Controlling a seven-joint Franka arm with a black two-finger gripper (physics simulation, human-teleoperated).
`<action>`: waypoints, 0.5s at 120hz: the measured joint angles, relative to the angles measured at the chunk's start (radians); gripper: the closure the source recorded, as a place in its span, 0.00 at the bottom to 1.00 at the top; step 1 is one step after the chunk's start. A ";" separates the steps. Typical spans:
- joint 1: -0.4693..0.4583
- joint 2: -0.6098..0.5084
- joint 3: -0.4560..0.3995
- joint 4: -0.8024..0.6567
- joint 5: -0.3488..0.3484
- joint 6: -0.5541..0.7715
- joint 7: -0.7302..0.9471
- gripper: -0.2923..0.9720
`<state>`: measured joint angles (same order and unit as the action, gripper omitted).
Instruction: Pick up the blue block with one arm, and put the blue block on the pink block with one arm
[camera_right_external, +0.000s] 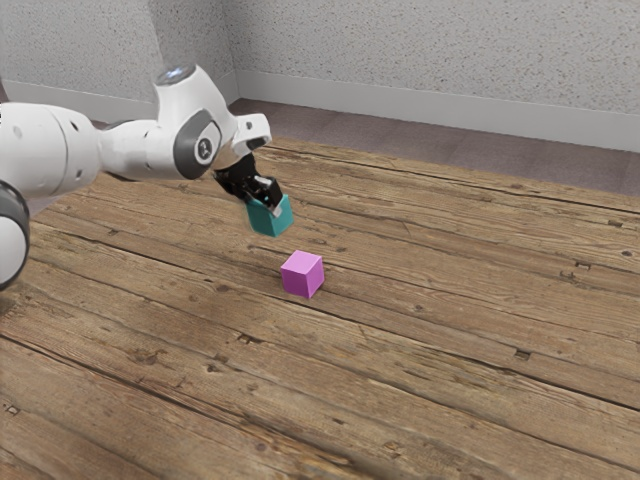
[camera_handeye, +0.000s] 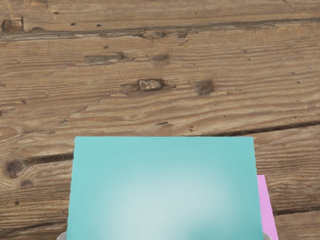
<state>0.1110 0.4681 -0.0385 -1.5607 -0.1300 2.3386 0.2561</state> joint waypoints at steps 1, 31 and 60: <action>-0.002 -0.002 0.000 -0.004 0.000 0.007 -0.002 0.50; -0.043 -0.034 -0.005 -0.118 -0.022 0.179 -0.050 0.50; -0.083 -0.045 -0.004 -0.192 -0.047 0.283 -0.082 0.50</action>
<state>0.0279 0.4234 -0.0429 -1.7532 -0.1773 2.6211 0.1742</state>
